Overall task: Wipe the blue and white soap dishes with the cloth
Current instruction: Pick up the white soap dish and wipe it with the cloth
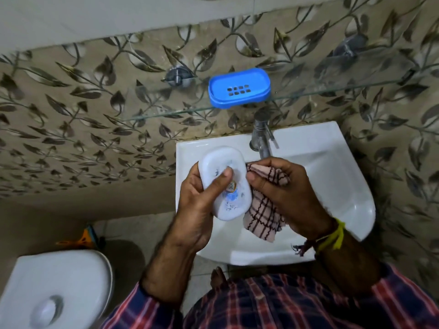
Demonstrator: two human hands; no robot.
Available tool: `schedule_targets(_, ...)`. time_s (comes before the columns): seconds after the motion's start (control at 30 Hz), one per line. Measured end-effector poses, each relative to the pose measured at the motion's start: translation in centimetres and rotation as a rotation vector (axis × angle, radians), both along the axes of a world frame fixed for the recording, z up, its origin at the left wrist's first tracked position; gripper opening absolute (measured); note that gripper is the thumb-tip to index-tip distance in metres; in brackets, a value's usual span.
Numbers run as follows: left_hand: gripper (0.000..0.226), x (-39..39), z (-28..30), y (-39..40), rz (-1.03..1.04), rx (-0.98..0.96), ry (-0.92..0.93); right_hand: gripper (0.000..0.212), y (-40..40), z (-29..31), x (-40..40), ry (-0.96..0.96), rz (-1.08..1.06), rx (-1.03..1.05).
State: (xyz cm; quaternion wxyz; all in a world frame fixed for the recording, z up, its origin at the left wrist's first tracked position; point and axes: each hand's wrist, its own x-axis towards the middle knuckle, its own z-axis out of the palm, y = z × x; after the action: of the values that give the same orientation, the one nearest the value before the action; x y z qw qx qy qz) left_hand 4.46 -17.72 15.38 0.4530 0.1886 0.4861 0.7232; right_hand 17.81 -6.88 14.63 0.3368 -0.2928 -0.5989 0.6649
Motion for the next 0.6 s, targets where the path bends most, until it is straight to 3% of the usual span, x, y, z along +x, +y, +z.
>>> schedule_targets(0.13,0.035,0.4,-0.2,0.1,-0.086,-0.034,-0.08,0.012,-0.3,0.3,-0.1,-0.009,0.053,-0.061)
schedule_targets(0.3,0.028,0.1,-0.3,0.8,0.043,-0.03,-0.058,0.009,-0.7,-0.6,1.0,-0.147,0.049,-0.019)
schedule_targets(0.37,0.039,-0.4,-0.2,1.1,0.075,-0.083,-0.083,0.009,-0.5,-0.3,1.6,-0.189,0.009,-0.018)
schedule_targets(0.43,0.071,-0.6,-0.4,1.2,0.008,-0.178,-0.155,0.012,0.3,0.8,1.9,-0.165,-0.087,-0.027)
schedule_targets(0.5,0.091,-0.4,-0.9,1.1,-0.055,-0.205,-0.253,0.011,0.7,2.3,1.9,-0.205,-0.108,0.139)
schedule_targets(0.6,0.089,0.7,-1.8,1.5,-0.099,-0.169,-0.303,0.012,-0.6,4.1,0.8,-0.276,-0.067,0.542)
